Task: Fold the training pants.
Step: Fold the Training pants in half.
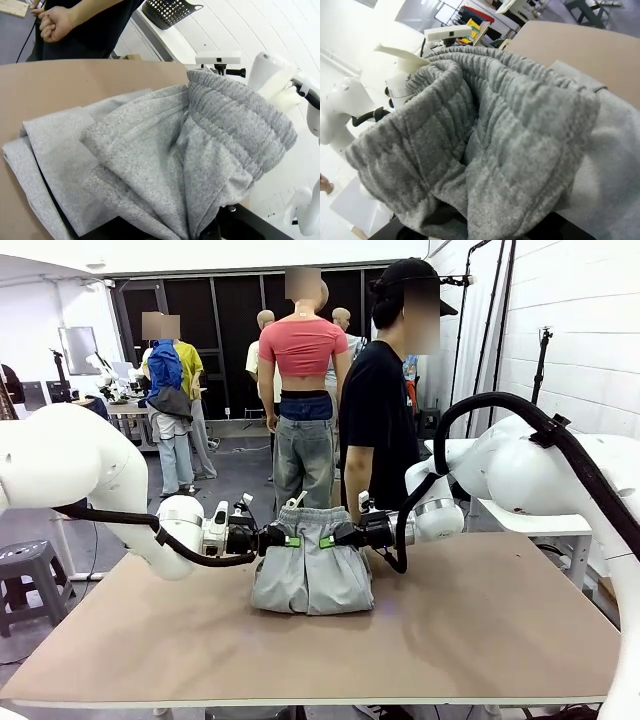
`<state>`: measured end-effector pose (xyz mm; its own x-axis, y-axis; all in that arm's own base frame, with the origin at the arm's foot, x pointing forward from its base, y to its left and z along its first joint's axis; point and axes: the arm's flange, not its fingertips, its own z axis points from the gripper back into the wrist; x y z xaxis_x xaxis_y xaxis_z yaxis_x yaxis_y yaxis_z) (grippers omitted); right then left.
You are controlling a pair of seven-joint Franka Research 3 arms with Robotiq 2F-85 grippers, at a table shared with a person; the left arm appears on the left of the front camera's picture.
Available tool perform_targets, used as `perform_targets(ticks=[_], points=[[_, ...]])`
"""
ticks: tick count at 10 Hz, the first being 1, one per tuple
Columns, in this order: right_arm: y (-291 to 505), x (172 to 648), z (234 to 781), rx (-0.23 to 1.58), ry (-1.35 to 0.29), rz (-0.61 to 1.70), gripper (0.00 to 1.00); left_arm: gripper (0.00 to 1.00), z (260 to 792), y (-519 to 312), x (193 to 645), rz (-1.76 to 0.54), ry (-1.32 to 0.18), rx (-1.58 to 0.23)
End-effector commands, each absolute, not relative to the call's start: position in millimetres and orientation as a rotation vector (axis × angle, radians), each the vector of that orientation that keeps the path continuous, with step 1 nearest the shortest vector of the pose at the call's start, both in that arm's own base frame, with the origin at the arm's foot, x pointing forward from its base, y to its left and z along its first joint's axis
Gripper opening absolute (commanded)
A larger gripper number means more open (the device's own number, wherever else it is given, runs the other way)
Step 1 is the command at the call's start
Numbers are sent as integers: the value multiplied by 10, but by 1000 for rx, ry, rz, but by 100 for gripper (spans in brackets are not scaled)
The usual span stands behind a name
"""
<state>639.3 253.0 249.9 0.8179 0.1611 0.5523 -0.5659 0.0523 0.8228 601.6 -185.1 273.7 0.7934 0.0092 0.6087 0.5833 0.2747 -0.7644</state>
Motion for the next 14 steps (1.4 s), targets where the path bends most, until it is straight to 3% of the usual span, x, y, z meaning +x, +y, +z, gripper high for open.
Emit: perform_targets(ticks=[1, 5, 11, 12, 14], points=[[2491, 6540, 2474, 1387, -359, 541, 0, 0, 2752, -1809, 6183, -433, -650, -1277], [2357, 6658, 2502, 1370, -420, 519, 0, 0, 2879, -1918, 6354, -480, -650, -1281], [2322, 6867, 2207, 1363, -341, 417, 0, 0, 2620, -1761, 6551, -329, -560, -1229], [2313, 6868, 2204, 1367, -331, 399, 8, 10, 2591, -1727, 6566, -301, -552, -1220], [2273, 6830, 2214, 1348, -305, 363, 48, 49, 2549, -1666, 6559, -270, -549, -1223]])
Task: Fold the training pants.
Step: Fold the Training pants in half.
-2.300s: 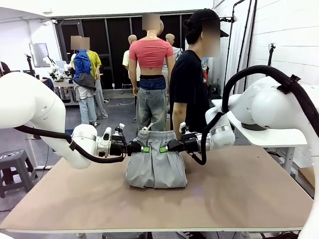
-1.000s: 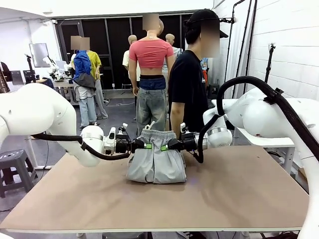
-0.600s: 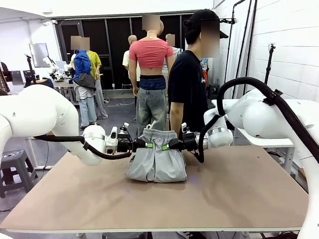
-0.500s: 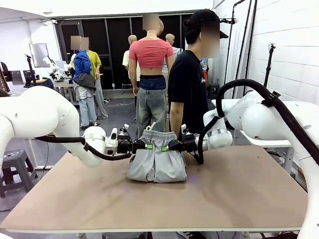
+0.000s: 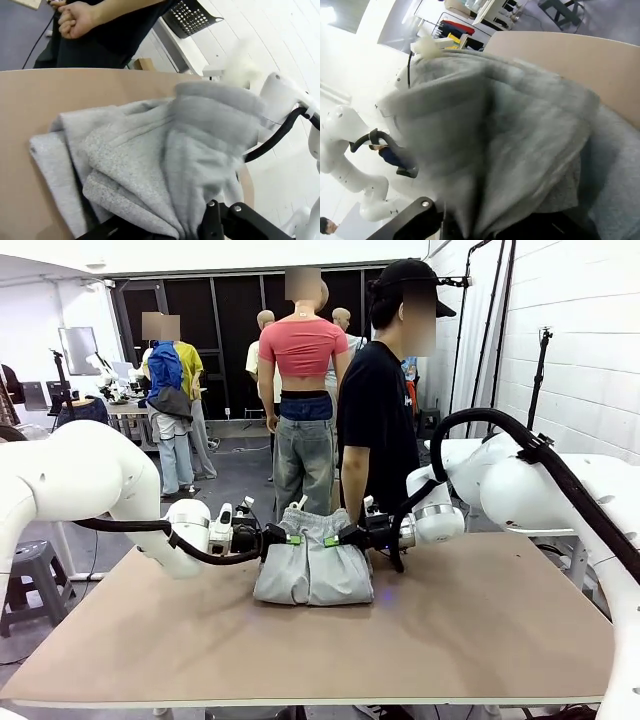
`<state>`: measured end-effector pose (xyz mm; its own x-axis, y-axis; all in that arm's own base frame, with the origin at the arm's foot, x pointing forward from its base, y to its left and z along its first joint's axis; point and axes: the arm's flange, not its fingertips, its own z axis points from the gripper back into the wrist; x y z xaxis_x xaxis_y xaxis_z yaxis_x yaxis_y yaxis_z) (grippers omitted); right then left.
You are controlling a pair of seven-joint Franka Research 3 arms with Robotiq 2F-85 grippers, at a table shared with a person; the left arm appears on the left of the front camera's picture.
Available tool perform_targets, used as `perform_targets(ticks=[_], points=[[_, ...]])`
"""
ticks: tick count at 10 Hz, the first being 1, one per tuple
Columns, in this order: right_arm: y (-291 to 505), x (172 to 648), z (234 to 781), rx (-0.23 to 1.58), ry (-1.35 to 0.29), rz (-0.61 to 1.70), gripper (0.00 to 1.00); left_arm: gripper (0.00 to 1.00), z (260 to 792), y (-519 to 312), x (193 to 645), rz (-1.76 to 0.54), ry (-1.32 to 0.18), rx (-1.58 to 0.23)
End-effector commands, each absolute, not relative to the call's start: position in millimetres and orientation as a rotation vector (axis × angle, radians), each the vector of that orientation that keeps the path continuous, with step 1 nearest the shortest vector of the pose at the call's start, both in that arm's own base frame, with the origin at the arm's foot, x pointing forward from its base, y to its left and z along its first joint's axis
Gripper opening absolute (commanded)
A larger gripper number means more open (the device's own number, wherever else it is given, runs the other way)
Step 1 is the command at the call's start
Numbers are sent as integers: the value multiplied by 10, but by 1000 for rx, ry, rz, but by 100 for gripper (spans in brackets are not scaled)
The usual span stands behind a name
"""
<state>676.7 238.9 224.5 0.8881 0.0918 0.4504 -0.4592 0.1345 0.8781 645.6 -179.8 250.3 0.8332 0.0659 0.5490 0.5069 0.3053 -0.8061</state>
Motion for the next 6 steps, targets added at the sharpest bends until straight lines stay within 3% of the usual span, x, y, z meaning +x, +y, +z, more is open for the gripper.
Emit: perform_targets(ticks=[1, 2, 3, 6], points=[[2246, 6829, 2201, 1339, -302, 350, 68, 69, 2544, -1646, 6566, -266, -544, -1225], [2205, 6802, 2192, 1324, -289, 328, 88, 88, 2552, -1631, 6550, -261, -540, -1226], [2149, 6778, 2189, 1304, -281, 303, 100, 100, 2569, -1593, 6513, -260, -532, -1221], [1825, 6665, 2293, 1197, -275, 224, 100, 100, 2663, -1310, 6345, -228, -540, -1213]])
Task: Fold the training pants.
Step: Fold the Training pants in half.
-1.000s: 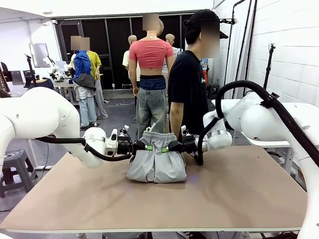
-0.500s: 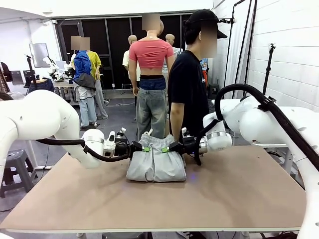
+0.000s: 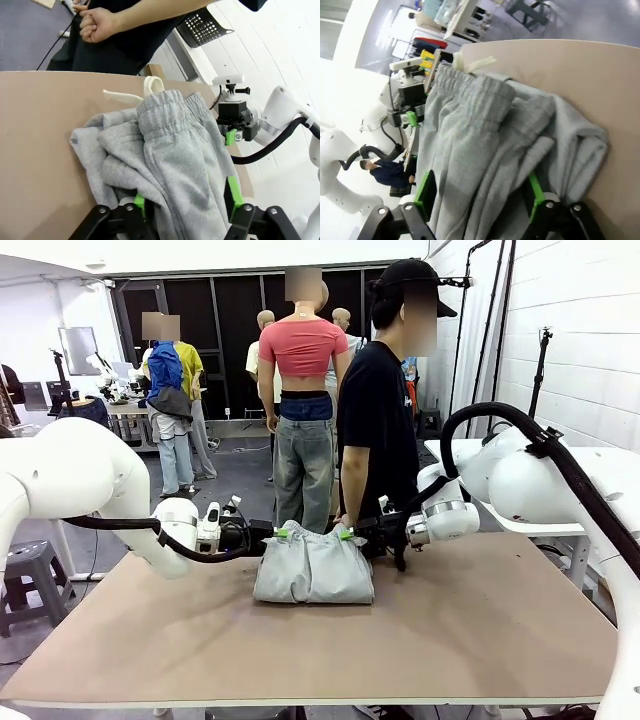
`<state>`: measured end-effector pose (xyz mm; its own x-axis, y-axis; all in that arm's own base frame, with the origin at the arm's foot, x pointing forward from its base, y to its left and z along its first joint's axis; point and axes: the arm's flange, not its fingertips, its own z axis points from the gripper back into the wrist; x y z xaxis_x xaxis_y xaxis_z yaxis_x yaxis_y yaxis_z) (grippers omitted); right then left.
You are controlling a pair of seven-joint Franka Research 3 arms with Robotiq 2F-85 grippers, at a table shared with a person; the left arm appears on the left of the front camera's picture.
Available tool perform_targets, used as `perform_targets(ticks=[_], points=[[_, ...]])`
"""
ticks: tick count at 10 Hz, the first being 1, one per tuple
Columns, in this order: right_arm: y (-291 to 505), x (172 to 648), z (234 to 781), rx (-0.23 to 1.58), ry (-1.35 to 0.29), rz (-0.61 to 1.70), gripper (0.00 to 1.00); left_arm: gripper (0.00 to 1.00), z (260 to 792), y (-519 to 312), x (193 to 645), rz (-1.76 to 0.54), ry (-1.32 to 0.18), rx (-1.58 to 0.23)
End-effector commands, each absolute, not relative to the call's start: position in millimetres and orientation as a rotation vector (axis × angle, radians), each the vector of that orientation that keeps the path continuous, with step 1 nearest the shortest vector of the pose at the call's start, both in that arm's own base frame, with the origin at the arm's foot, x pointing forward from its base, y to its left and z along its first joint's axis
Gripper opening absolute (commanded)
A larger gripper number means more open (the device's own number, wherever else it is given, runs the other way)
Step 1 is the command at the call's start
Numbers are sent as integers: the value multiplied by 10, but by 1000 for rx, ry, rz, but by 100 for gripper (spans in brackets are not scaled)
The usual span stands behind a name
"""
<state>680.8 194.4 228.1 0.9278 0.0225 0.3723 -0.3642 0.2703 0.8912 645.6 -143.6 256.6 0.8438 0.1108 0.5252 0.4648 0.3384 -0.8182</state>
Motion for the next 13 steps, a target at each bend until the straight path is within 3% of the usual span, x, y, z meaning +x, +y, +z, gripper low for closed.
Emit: perform_targets(ticks=[1, 7, 8, 13], points=[[1678, 6607, 2347, 1162, -261, 196, 100, 100, 2705, -1205, 6276, -220, -543, -1200], [1340, 6355, 2968, 1155, -472, 247, 100, 100, 3217, -878, 5947, -264, -674, -1174], [1261, 6502, 2828, 1145, -353, 206, 100, 100, 3178, -918, 5932, -289, -658, -1211], [1261, 6502, 2828, 1145, -353, 206, 100, 100, 3279, -871, 5989, -232, -646, -1167]])
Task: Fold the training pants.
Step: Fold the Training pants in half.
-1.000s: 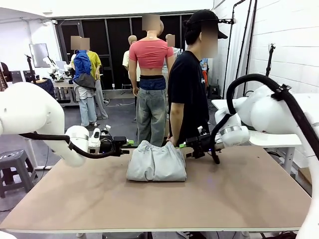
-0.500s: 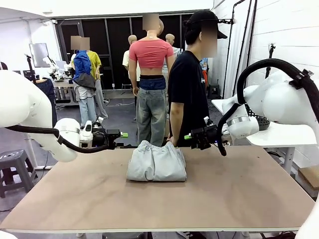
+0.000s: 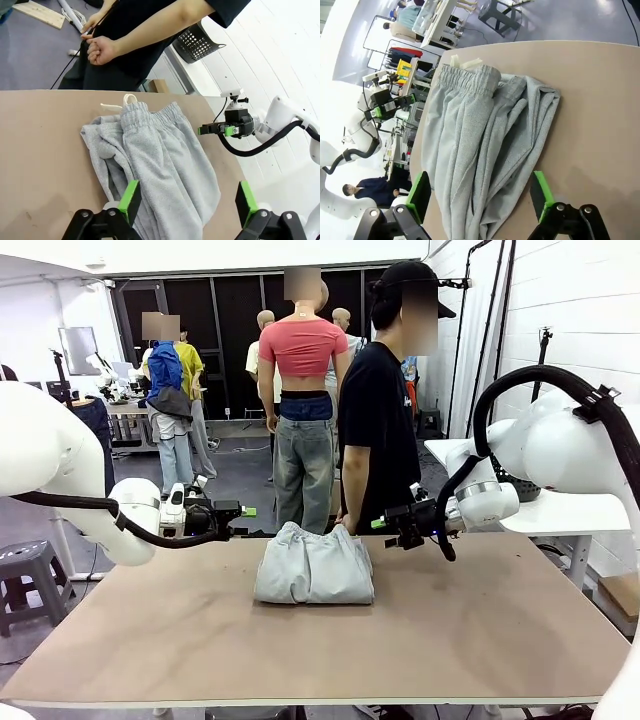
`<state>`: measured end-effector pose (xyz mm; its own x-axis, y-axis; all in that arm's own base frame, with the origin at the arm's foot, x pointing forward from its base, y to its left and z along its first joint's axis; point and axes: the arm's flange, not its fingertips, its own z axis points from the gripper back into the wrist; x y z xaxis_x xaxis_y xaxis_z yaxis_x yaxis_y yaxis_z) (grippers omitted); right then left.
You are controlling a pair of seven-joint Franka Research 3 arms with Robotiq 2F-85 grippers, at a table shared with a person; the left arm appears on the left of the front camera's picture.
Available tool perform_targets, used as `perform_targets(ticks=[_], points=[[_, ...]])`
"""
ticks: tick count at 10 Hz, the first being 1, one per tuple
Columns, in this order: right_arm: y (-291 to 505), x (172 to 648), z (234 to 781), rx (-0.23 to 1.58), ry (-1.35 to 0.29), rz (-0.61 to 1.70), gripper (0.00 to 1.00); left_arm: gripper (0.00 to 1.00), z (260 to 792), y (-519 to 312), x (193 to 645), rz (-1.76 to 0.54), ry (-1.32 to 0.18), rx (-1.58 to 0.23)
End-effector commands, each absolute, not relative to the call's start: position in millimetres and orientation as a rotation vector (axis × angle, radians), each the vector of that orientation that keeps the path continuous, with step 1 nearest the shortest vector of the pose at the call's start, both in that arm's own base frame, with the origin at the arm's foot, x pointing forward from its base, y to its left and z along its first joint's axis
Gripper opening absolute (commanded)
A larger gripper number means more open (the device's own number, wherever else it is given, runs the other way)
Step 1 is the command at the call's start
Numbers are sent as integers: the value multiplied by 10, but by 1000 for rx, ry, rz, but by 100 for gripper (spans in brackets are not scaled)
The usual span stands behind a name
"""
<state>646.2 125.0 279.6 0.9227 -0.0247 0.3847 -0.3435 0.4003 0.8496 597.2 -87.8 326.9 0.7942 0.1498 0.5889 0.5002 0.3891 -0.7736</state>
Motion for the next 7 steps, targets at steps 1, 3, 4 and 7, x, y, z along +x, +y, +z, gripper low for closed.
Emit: perform_targets(ticks=[1, 3, 4, 7], points=[[1261, 6502, 2828, 1145, -353, 206, 100, 100, 3279, -871, 5989, -232, -646, -1167], [1261, 6502, 2828, 1145, -353, 206, 100, 100, 3279, -871, 5989, -232, -646, -1167], [1261, 6502, 2828, 1145, -353, 206, 100, 100, 3279, -871, 5989, -232, -646, -1167], [1261, 6502, 2828, 1145, -353, 206, 100, 100, 3279, -871, 5989, -232, -646, -1167]])
